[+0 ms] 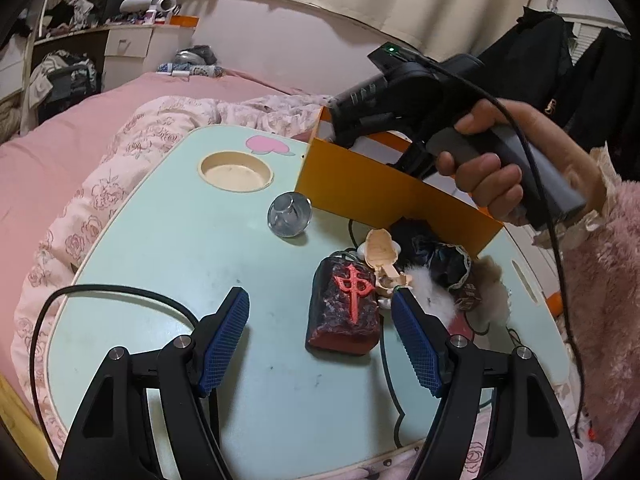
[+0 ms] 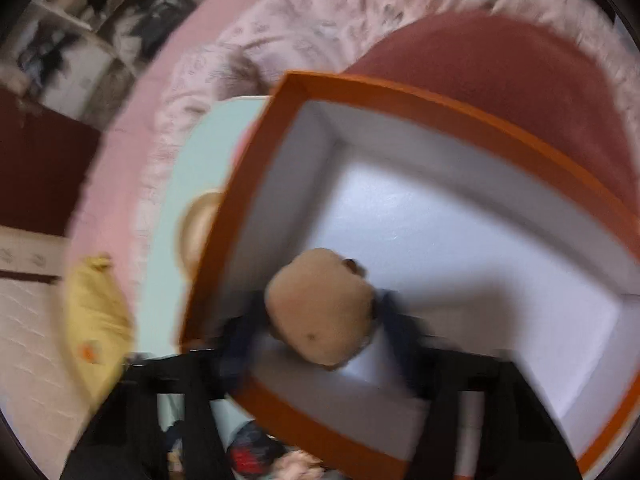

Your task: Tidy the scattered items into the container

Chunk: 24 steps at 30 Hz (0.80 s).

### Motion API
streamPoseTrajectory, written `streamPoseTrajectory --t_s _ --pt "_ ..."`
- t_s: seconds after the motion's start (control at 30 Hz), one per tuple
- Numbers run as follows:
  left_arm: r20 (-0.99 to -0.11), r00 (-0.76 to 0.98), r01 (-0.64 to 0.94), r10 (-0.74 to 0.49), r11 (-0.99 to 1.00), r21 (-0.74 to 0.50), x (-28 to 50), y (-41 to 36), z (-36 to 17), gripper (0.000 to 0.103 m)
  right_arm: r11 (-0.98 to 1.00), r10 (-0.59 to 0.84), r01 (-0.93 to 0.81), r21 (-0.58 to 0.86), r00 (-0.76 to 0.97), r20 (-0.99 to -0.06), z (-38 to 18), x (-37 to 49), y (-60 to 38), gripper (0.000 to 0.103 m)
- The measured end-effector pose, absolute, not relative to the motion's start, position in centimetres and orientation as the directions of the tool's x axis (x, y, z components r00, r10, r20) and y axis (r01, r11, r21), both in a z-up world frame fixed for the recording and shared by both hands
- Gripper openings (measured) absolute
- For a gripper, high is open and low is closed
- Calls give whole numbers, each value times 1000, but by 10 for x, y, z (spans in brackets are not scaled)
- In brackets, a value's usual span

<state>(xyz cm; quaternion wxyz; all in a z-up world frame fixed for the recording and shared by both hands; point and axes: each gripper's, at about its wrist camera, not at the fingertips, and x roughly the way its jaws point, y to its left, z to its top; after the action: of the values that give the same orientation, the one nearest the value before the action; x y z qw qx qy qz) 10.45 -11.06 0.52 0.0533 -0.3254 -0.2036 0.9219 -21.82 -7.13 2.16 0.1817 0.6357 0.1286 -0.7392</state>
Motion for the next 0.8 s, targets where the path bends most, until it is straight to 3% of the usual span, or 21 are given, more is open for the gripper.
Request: streamPoseTrajectory --t_s 0.27,0.47,0.63,0.8 --pt "-579 -780 34 237 -908 -417 105 -111 4 74 -919 -230 379 112 -283 -931 72 -201 -25 43" --pt "-582 -776 37 244 -903 -428 105 -112 3 74 -886 -352 445 134 -454 -818 127 -109 22 45" --pt "-590 -769 39 246 -903 -427 103 -111 2 74 -851 -430 484 203 -420 -799 95 -28 68 46" --pt "-607 -761 34 228 -921 -388 101 -103 4 74 -892 -316 435 124 -403 -859 46 1 94 46"
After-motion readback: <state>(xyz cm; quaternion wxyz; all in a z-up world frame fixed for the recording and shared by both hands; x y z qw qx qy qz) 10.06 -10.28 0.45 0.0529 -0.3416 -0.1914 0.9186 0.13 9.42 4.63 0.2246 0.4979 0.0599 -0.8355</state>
